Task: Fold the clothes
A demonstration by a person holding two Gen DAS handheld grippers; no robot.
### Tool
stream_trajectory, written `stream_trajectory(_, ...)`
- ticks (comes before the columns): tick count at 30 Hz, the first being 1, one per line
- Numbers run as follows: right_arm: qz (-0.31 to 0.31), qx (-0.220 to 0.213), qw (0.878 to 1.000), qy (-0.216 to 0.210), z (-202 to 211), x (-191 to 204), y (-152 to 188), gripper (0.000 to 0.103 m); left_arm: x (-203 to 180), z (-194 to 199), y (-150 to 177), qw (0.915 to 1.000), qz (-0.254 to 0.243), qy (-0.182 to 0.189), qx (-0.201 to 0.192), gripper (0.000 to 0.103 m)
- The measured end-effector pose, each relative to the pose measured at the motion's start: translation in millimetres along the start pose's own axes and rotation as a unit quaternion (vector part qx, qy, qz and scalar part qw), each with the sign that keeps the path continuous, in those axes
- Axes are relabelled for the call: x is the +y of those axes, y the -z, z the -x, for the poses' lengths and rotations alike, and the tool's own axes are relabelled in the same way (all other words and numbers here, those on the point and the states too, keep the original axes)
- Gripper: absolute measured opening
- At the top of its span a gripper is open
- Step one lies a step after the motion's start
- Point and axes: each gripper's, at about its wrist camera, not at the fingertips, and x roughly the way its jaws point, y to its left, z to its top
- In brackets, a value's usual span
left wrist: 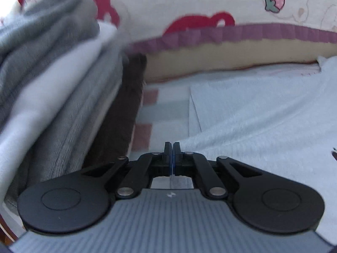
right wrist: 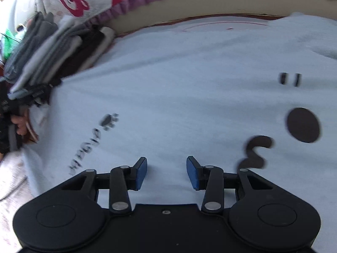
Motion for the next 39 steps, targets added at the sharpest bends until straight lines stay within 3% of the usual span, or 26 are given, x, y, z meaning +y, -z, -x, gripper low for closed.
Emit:
stream_trajectory(2, 0.001, 0.000, 1.000, 0.025, 12, -11, 6, 0.047, -5, -14, 3, 0.9997, -0.009, -0.013, 0.016, 0.000)
stream_trajectory(6, -0.054, -0.033, 0.994, 0.084, 70, -44, 32, 0.049, -3, -44, 17, 0.9952, -0.022, 0.003, 0.095, 0.000)
stream_trajectory(9, -0.113, -0.068, 0.982, 0.137, 126, -68, 70, 0.050, 0, -55, 26, 0.9905, -0.056, -0.044, 0.117, 0.000)
stream_trajectory(11, -0.162, -0.093, 0.969, 0.160, 165, -84, 104, 0.051, 6, -57, 22, 0.9903, -0.050, -0.049, 0.120, 0.000)
stream_trajectory(13, -0.207, -0.116, 0.956, 0.171, 197, -96, 139, 0.052, 2, -41, 10, 0.9940, -0.044, -0.021, 0.098, 0.001)
stream_trajectory(16, -0.277, -0.135, 0.938, 0.160, 217, -97, 193, 0.057, -28, -12, -15, 0.9956, -0.050, 0.050, 0.061, 0.004)
stream_trajectory(20, -0.321, -0.152, 0.920, 0.165, 218, -93, 248, 0.057, -84, 18, -21, 0.9837, -0.066, 0.158, 0.054, 0.010)
stream_trajectory(25, -0.320, -0.181, 0.922, 0.124, 200, -85, 255, 0.057, -154, 52, -20, 0.9513, -0.088, 0.291, 0.054, 0.015)
stream_trajectory(28, -0.297, -0.169, 0.937, 0.071, 180, -81, 247, 0.057, -179, 73, -13, 0.9305, -0.103, 0.349, 0.043, 0.025)
stream_trajectory(31, -0.284, -0.162, 0.944, 0.035, 157, -75, 246, 0.055, -181, 85, -8, 0.9251, -0.119, 0.360, 0.019, 0.036)
stream_trajectory(32, -0.266, -0.171, 0.948, 0.044, 155, -71, 242, 0.040, -181, 89, -7, 0.9240, -0.124, 0.362, 0.011, 0.038)
stream_trajectory(33, -0.251, -0.178, 0.950, 0.052, 155, -68, 237, 0.015, -181, 93, -7, 0.9236, -0.128, 0.361, 0.002, 0.042)
stream_trajectory(34, -0.242, -0.191, 0.950, 0.057, 158, -66, 230, 0.009, -181, 95, -9, 0.9244, -0.127, 0.359, -0.006, 0.042)
stream_trajectory(37, -0.213, -0.252, 0.943, 0.043, 179, -56, 203, 0.007, -177, 86, -17, 0.9199, -0.093, 0.381, -0.011, 0.042)
stream_trajectory(39, -0.185, -0.259, 0.947, 0.040, 183, -48, 174, 0.007, -172, 85, -18, 0.9115, -0.085, 0.402, -0.022, 0.042)
